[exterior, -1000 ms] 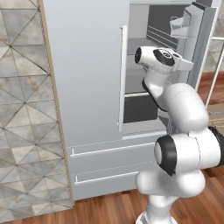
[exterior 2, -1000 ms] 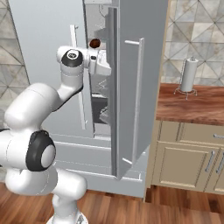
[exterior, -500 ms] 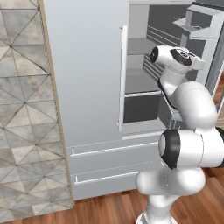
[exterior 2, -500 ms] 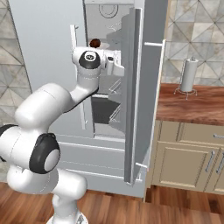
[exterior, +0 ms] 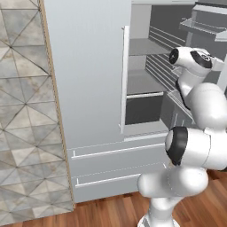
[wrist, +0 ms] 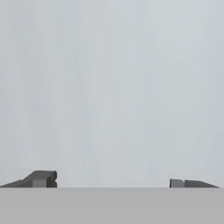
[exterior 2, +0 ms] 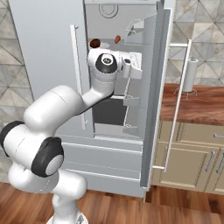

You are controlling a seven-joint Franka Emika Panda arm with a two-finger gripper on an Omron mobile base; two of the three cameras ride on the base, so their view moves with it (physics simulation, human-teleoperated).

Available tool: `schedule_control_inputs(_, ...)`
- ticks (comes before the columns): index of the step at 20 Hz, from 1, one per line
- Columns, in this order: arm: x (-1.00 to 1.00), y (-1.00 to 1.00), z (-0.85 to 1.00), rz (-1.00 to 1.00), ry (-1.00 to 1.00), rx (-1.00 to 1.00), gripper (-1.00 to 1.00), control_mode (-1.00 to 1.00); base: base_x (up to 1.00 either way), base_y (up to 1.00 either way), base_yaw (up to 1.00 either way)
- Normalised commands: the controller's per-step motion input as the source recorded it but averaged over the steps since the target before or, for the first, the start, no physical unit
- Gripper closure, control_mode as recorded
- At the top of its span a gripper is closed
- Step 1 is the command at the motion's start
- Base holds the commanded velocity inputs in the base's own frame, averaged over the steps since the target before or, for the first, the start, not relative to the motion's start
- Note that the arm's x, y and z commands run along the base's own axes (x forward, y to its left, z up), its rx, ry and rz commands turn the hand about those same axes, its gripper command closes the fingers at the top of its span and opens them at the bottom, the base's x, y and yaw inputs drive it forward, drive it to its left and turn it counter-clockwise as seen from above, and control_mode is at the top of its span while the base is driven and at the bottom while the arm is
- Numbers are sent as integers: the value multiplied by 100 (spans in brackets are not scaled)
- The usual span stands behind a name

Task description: Retrieve the steak from the fridge and place it on the saucepan with marinade on the stove.

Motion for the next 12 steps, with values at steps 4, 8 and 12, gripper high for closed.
schedule_control_inputs(4,-14,-55,0,0,0,0,-100,-100,0,0,0)
schedule_control_inputs(8,-9,-52,0,0,0,0,-100,-100,0,0,0)
schedule_control_inputs(12,0,-33,0,0,0,0,-100,-100,0,0,0)
